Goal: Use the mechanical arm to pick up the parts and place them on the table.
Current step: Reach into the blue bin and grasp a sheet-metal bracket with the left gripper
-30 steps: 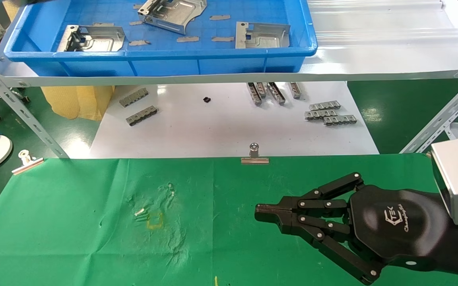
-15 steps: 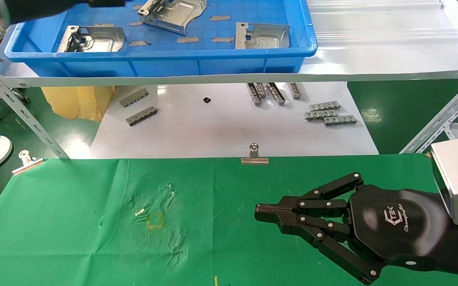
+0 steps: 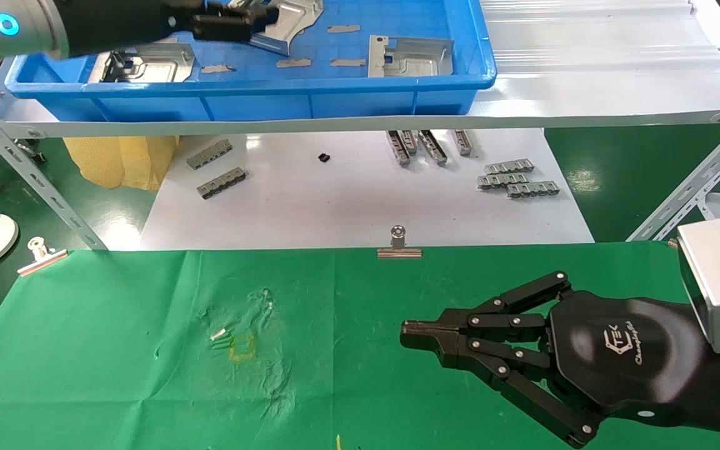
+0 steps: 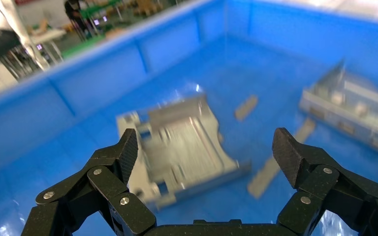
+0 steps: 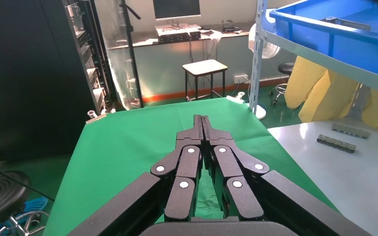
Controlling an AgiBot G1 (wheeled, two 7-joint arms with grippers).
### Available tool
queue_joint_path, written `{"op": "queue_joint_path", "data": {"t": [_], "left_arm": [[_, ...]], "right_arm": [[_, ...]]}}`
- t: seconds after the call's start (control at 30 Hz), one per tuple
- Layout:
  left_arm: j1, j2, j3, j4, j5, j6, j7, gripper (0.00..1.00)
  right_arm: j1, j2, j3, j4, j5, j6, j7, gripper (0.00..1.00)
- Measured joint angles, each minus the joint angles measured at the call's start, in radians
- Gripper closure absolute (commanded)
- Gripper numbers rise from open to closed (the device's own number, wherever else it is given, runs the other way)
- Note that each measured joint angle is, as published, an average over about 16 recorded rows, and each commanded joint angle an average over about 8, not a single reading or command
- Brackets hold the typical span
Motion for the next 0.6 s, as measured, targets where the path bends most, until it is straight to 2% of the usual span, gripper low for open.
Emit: {"op": "queue_joint_path", "data": {"t": [0.1, 0.13, 0.27, 0.37, 0.4, 0.43, 0.6], "left_arm": [[-0.008, 0.015, 0.007, 0.014, 0.010, -0.020, -0.007, 0.11], [-0.010, 0.019, 0.010, 0.018, 0.014, -0.028, -0.010, 0.18], [-0.019, 0.037, 0.017, 0.034, 0.024, -0.068, -0.030, 0.64], [-0.022, 0.048, 0.018, 0.043, 0.026, -0.099, -0.049, 0.94], [-0.023, 0.052, 0.018, 0.046, 0.027, -0.108, -0.055, 0.99], [-0.023, 0.056, 0.019, 0.048, 0.027, -0.117, -0.062, 1.00], [-0.021, 0.072, 0.019, 0.058, 0.027, -0.156, -0.099, 1.00]], "right_arm": [[0.000, 0.000, 0.000, 0.000, 0.000, 0.000, 0.000, 1.00], [0.000, 0.000, 0.000, 0.000, 0.000, 0.000, 0.000, 1.00], [0.000, 0.000, 0.000, 0.000, 0.000, 0.000, 0.000, 1.00], [0.000, 0.000, 0.000, 0.000, 0.000, 0.000, 0.000, 1.00], [0.000, 0.000, 0.000, 0.000, 0.000, 0.000, 0.000, 1.00], [0.000, 0.000, 0.000, 0.000, 0.000, 0.000, 0.000, 1.00], [0.000, 0.000, 0.000, 0.000, 0.000, 0.000, 0.000, 1.00]]}}
